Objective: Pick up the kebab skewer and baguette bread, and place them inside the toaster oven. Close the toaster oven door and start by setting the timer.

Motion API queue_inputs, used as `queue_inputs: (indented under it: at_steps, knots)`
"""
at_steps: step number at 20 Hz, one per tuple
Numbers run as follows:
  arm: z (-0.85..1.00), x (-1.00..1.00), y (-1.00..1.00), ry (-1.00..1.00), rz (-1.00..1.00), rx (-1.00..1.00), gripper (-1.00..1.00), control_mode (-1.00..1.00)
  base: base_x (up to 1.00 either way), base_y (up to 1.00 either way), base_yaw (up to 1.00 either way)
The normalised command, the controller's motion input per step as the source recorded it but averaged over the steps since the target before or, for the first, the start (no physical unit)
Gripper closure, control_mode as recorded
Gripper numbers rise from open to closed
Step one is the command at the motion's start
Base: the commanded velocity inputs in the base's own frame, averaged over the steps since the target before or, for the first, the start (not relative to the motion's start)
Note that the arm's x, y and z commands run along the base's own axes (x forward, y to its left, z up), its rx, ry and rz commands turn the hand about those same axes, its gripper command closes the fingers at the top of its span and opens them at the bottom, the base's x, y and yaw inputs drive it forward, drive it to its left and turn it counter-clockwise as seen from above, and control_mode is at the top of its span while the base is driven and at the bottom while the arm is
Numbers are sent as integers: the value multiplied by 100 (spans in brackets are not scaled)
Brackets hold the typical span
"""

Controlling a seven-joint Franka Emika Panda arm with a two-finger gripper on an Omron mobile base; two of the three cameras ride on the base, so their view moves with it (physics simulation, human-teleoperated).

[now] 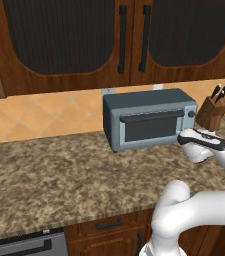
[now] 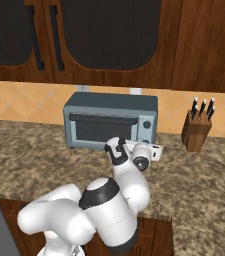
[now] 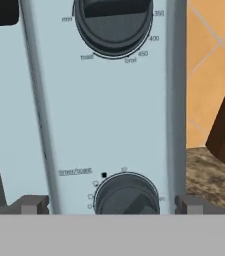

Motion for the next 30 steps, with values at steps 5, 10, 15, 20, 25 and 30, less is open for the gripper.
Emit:
queue_inputs:
  at_steps: [5, 10, 15, 20, 25, 30]
  knots:
    - [0, 0, -8, 0, 0, 0, -100, -100, 0, 0, 0]
    - [0, 2, -1, 0, 0, 0, -100, -100, 0, 0, 0]
    - [0, 9, -1, 0, 0, 0, -100, -100, 0, 0, 0]
    - [0, 0, 0, 0, 0, 0, -100, -100, 0, 0, 0]
    - [0, 0, 0, 0, 0, 0, -100, -100, 0, 0, 0]
    - [0, 0, 0, 0, 0, 0, 100, -100, 0, 0, 0]
